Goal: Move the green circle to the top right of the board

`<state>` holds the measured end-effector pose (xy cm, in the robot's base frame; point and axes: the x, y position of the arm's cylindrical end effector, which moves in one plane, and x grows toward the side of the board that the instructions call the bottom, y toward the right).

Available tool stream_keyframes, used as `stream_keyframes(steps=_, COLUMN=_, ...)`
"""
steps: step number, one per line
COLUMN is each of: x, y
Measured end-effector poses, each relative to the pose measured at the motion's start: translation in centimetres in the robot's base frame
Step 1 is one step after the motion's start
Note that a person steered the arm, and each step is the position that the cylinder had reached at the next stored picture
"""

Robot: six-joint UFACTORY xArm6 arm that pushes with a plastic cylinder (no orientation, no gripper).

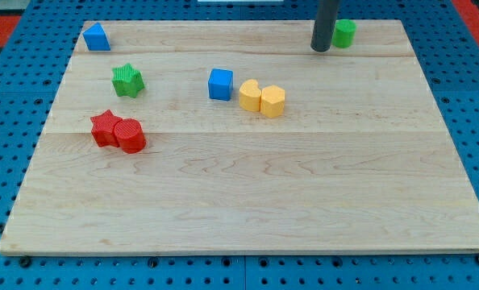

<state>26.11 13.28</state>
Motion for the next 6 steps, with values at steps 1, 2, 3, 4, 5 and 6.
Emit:
stream_keyframes(steps=1, x=0.0, y=-0.1)
stream_keyframes(steps=2, x=0.0, y=-0.6)
stream_keyframes(steps=3, x=0.0, y=-0.8)
stream_keyframes(steps=4, x=0.3, y=-0.9)
stream_keyframes(steps=5, x=2.5, y=-2.1)
stream_keyframes(steps=6, x=5.0, y=-3.6)
